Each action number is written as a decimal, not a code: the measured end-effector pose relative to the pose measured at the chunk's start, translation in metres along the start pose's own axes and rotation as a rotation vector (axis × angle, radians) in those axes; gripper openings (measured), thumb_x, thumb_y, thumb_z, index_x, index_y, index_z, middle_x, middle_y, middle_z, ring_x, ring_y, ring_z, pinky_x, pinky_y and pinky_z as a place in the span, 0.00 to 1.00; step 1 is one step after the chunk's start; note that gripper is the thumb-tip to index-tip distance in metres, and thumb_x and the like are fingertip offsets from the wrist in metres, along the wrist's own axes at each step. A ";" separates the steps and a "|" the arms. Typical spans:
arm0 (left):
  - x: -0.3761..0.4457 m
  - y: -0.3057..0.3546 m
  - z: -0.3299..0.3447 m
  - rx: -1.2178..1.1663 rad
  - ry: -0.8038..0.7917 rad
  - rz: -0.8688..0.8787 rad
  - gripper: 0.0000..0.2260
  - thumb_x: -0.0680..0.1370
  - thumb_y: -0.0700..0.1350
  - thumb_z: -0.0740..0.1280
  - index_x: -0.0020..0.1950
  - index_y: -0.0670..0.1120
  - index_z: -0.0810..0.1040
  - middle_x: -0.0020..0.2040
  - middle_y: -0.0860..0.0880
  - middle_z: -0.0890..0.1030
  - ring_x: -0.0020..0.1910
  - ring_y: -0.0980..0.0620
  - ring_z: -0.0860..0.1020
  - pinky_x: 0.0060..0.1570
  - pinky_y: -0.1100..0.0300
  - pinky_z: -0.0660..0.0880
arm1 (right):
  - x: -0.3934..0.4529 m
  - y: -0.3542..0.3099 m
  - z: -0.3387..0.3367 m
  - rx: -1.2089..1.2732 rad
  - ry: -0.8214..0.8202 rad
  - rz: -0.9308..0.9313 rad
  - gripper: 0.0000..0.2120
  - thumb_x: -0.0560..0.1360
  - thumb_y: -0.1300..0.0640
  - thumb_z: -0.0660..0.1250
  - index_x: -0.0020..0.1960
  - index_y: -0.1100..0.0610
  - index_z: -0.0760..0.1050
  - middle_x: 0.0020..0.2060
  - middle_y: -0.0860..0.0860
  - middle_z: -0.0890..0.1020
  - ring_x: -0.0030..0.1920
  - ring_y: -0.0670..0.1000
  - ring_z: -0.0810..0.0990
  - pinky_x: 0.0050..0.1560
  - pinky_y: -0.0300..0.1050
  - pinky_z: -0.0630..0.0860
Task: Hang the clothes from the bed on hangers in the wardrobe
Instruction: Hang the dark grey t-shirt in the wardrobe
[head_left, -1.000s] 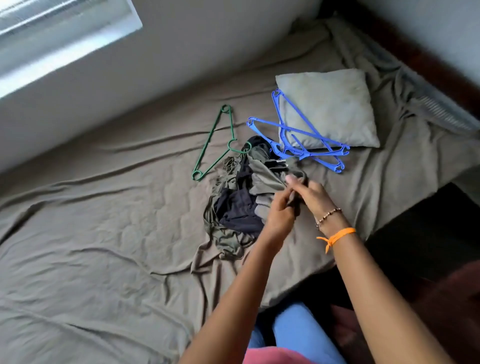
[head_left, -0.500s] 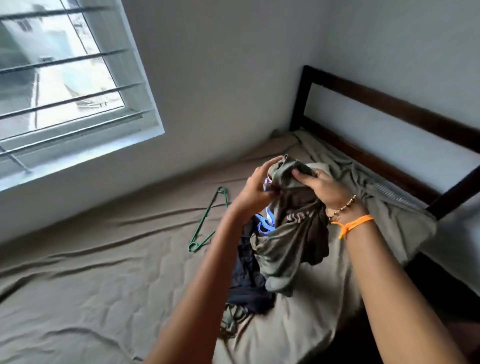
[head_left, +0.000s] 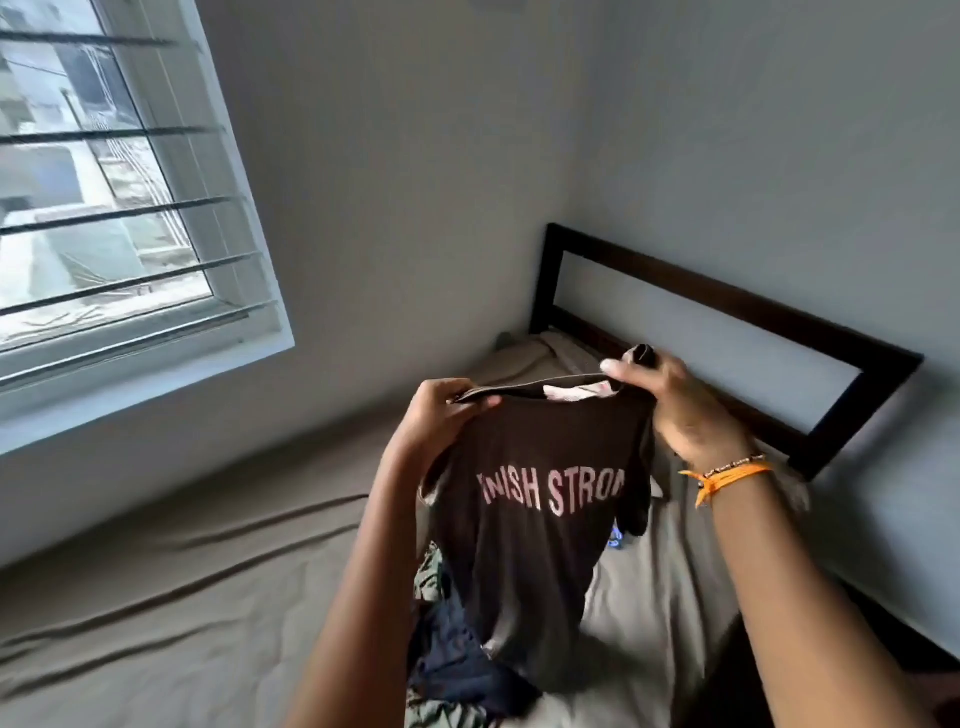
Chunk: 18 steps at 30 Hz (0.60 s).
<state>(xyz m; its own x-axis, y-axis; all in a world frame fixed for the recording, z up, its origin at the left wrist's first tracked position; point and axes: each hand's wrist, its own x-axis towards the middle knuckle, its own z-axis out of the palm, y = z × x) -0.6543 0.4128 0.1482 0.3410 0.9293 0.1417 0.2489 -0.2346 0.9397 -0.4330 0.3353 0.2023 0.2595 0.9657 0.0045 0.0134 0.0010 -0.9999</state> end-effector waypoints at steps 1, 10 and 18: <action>-0.002 -0.001 -0.003 -0.025 -0.049 -0.029 0.14 0.74 0.47 0.71 0.30 0.48 0.73 0.26 0.57 0.70 0.28 0.61 0.66 0.30 0.64 0.62 | -0.001 0.009 0.001 -0.160 0.033 -0.004 0.10 0.65 0.56 0.71 0.37 0.56 0.69 0.32 0.50 0.73 0.36 0.49 0.74 0.41 0.43 0.71; -0.031 -0.011 0.000 -0.108 -0.116 -0.211 0.14 0.69 0.37 0.71 0.26 0.49 0.72 0.21 0.57 0.69 0.22 0.61 0.66 0.25 0.65 0.63 | -0.031 0.047 -0.018 -0.298 -0.352 0.146 0.07 0.71 0.61 0.70 0.45 0.55 0.72 0.38 0.46 0.76 0.40 0.40 0.75 0.42 0.32 0.70; -0.023 -0.101 0.014 0.516 -0.055 -0.341 0.09 0.68 0.33 0.65 0.38 0.47 0.79 0.33 0.50 0.76 0.39 0.49 0.75 0.31 0.67 0.64 | 0.015 0.146 -0.057 -0.621 -0.384 0.336 0.15 0.69 0.73 0.63 0.36 0.54 0.69 0.31 0.49 0.71 0.34 0.45 0.67 0.35 0.38 0.62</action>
<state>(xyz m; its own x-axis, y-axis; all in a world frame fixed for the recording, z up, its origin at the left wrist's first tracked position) -0.6751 0.4110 0.0453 0.2078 0.9635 -0.1686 0.7536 -0.0478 0.6556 -0.3722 0.3351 0.0569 -0.0037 0.9105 -0.4134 0.5577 -0.3412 -0.7566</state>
